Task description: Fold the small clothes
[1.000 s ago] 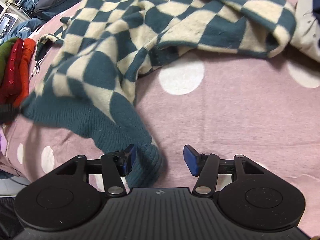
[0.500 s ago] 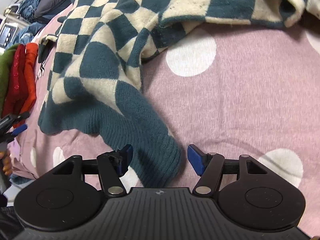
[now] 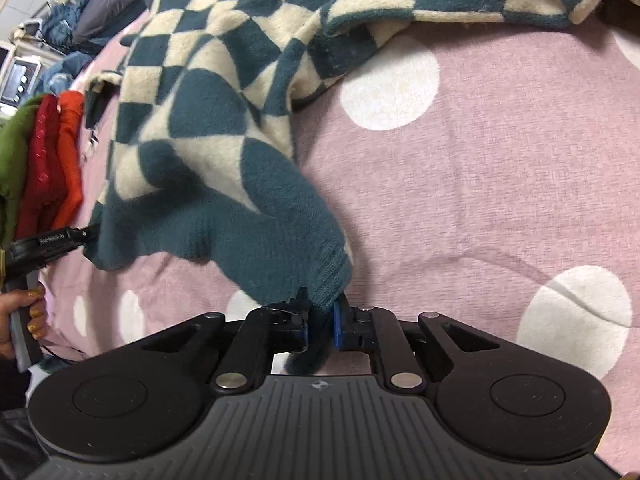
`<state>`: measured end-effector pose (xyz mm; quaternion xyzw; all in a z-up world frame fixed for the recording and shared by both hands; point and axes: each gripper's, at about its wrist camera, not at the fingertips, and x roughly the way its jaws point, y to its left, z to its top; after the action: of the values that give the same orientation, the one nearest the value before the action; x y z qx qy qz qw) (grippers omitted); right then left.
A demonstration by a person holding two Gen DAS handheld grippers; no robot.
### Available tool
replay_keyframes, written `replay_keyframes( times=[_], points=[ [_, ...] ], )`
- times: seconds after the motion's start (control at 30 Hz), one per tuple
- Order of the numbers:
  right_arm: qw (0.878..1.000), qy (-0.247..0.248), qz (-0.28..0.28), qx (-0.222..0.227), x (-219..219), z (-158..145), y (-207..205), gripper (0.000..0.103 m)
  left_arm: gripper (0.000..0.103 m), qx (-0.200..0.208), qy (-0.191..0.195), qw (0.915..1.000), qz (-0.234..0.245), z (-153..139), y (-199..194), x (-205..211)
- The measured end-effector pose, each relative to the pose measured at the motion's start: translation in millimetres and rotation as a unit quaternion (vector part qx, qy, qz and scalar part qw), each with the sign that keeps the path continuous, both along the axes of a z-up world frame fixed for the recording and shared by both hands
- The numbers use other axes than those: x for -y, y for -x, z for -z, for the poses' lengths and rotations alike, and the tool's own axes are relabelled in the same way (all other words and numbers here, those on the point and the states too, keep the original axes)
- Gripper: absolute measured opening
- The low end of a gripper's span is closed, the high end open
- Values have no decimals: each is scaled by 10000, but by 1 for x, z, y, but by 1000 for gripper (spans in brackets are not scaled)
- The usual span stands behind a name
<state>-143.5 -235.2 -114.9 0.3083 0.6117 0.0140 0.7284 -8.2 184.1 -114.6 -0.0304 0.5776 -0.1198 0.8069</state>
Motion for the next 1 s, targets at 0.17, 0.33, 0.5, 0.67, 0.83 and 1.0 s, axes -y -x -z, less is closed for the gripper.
replay_keyframes(
  times=[0.17,0.33,0.5,0.67,0.83,1.0],
  points=[
    [9976,-172,-122,667,19,-63,4,16,7,297,227,9989,285,-54,7,-15],
    [9908,384,-1045,774,43,-129,21,15,7,-62,154,9955,937,-68,42,-8],
    [9917,544,-1169,-11,47,-91,47,15,7,-693,-57,9929,967,-19,75,3],
    [9943,458,-832,-495,33,-35,54,30,15,-789,-393,9913,979,-2,79,7],
    [9889,939,-1014,-538,35,-36,50,69,57,-722,-855,9892,946,-16,70,-13],
    [9785,1894,-788,222,70,-86,24,73,65,-195,-909,9950,371,-44,47,-29]
  ],
)
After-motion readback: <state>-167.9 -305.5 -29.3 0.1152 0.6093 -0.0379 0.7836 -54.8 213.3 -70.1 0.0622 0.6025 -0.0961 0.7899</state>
